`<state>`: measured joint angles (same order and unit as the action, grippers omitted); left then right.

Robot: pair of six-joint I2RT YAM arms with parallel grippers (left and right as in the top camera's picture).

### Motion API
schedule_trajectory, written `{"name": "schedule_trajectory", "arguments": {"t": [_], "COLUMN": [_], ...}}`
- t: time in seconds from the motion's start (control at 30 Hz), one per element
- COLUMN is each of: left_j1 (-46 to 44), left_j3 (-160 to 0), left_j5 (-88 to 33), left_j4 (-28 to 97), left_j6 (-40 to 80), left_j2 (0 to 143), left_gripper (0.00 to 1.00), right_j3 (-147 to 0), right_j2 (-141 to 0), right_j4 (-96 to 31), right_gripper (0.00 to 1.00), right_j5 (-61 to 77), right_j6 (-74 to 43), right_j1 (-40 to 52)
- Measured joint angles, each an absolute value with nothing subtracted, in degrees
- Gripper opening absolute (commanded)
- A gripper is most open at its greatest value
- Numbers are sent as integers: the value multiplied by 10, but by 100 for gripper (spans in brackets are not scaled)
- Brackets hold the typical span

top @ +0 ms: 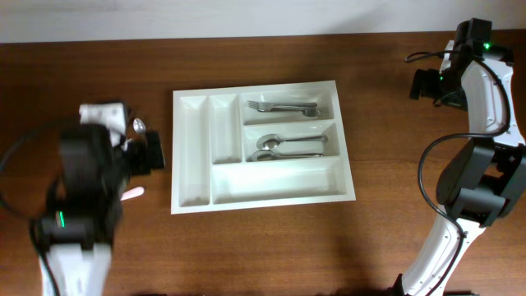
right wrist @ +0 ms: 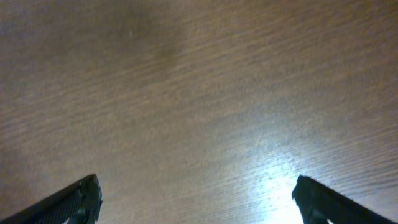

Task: Pack container
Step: 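Move the left gripper over the silver tongs left of the tray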

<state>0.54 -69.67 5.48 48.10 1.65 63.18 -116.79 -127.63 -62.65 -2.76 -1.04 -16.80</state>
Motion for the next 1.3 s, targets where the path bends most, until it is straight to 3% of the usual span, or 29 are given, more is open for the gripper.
{"name": "schedule_trajectory", "arguments": {"t": [0.17,0.43,0.6,0.9,0.97,1.1,1.13,1.3], "left_j1": [7,7,10,176,201,229,230,230], "left_j3": [-865,-898,-898,-898,-898,-898,-898,-898], "left_j5": [8,-74,-47,60,62,43,38,23], "left_j4": [613,590,581,576,578,598,604,627], "left_j6": [11,10,4,13,11,-38,-53,-89], "left_j2": [798,912,933,963,980,1020,1028,1062], "left_gripper": [99,99,99,100,93,89,84,84], "right_j3": [-1168,-1168,-1168,-1168,-1168,-1168,-1168,-1168], "right_j2": [-1276,-1276,-1276,-1276,-1276,-1276,-1276,-1276], "right_j4": [-626,-626,-626,-626,-626,-626,-626,-626], "right_gripper": [99,99,99,99,99,99,99,99], "right_j5": [-29,-29,-29,-29,-29,-29,-29,-29], "right_j6": [-10,-10,-10,-10,-10,-10,-10,-10], "right_j1": [-168,-168,-168,-168,-168,-168,-168,-168]}}
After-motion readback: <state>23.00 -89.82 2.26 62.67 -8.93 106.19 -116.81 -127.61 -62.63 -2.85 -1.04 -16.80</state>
